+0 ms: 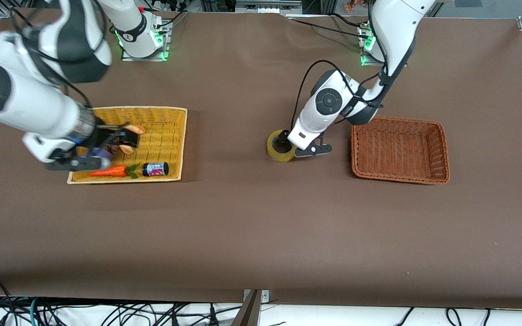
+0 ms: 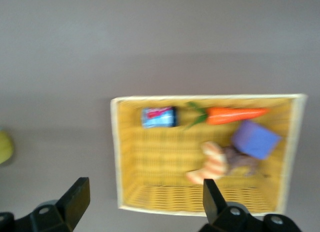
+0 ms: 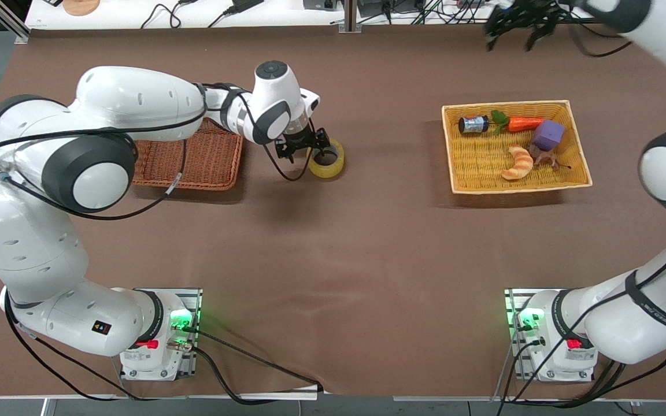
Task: Transfer tape with both arms
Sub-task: 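Grasp the tape roll with the left gripper while the right gripper withdraws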
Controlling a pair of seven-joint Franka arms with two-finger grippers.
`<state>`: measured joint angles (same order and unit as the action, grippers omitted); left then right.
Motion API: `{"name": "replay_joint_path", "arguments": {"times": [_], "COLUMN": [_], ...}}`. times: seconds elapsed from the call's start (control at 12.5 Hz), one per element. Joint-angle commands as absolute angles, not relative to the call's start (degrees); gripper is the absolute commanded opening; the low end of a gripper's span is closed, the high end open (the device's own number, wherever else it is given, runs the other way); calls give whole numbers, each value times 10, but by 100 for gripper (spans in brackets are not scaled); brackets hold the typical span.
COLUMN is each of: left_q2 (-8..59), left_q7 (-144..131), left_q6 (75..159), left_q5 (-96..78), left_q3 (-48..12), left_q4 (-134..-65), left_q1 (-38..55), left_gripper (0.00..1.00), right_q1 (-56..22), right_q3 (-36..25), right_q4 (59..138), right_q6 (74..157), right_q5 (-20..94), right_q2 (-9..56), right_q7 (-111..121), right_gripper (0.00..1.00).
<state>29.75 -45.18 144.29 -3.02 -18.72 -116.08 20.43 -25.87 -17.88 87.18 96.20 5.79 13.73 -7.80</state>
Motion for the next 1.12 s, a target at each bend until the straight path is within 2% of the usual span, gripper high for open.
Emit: {"name": "replay_joint_path", "arguments": {"times": [0.0,0.08,0.16,0.32,0.4,0.8,0.88,1.04], "left_q2": [315,320,327,335,341,337,328,282], "left_q7": [-474,-480,-480,-489,-500,-497,-496,-429], "left_q6": [1458,1467,1471,1471,1471,1461,1436,1336], "left_q5": [-17,-15,-2,53,59,52,51,50], "left_q3": [-180,-178,-178,-176,-176,-170,-170,-170], "left_q4": [-1153,-1153,-1152,-1145,-1143,-1130,-1122,-1101], "left_q1": [222,226,226,226,226,219,212,179], "left_gripper": [100,100,95,26,0,0,0,0], "right_q1": [-137,-94,-58,-25,-25,-31,-31,-31], "right_q3": [-72,-42,-11,4,4,6,6,6], "right_q4": [889,905,924,931,932,936,947,954], "right_q6": [934,907,903,903,902,920,943,948], "right_q5": [19,11,10,4,4,2,-2,-10], "right_q2": [61,39,13,-4,-4,-1,-3,-9], "right_q7": [-64,-65,-61,-50,-50,-56,-56,-56], "right_gripper": [100,100,100,100,100,100,100,100]}}
